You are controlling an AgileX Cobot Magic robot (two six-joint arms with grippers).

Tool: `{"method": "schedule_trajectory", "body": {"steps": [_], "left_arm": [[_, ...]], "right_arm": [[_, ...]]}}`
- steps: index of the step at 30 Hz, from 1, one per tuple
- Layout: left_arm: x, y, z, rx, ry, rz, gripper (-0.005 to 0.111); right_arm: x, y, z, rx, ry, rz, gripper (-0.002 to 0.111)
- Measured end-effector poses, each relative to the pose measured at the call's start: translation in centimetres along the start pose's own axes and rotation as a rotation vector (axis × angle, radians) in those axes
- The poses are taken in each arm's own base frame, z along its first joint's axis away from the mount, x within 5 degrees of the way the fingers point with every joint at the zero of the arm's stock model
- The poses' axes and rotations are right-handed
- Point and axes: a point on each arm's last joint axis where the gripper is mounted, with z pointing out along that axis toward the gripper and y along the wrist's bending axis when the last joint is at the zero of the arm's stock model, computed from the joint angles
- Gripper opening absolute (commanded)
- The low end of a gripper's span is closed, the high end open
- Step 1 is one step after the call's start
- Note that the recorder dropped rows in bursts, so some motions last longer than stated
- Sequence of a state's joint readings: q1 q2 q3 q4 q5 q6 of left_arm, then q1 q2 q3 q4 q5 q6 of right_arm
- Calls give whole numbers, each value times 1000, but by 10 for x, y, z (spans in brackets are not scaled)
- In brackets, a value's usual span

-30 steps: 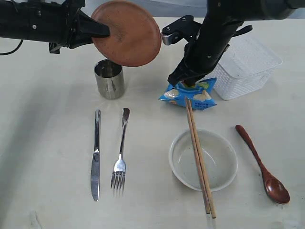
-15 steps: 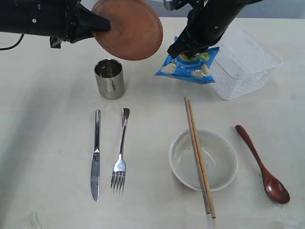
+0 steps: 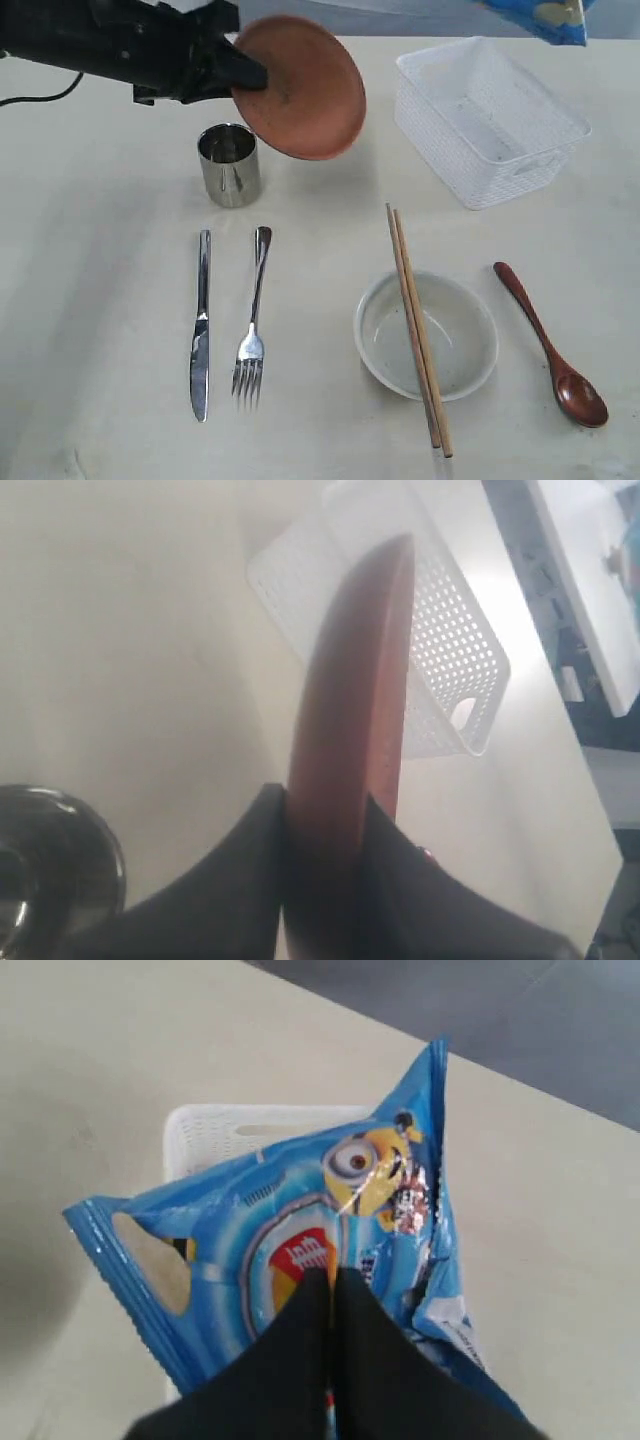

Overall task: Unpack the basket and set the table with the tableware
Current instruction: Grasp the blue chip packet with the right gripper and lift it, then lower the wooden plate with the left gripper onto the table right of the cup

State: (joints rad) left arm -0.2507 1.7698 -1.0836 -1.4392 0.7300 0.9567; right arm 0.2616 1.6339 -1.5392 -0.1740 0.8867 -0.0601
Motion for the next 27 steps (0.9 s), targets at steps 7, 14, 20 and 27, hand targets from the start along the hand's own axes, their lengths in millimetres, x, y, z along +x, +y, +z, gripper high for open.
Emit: {"method": "schedule_trajectory", "body": {"steps": [7,14,20,27], "left_arm": [[17,-6,42,-43,62,38,0],[30,13,62,-37,134,-26,0],[39,21,74,-30,180,-52,0],[43,18,78,-13,199,-51,0]], "right_arm": [[0,-1,-13,-59,-30,36,0],[0,0,-13,-74,-34,30,0],[0,0,-13,-74,-34,26,0],[-1,0,-14,-75,-39,25,0]]}}
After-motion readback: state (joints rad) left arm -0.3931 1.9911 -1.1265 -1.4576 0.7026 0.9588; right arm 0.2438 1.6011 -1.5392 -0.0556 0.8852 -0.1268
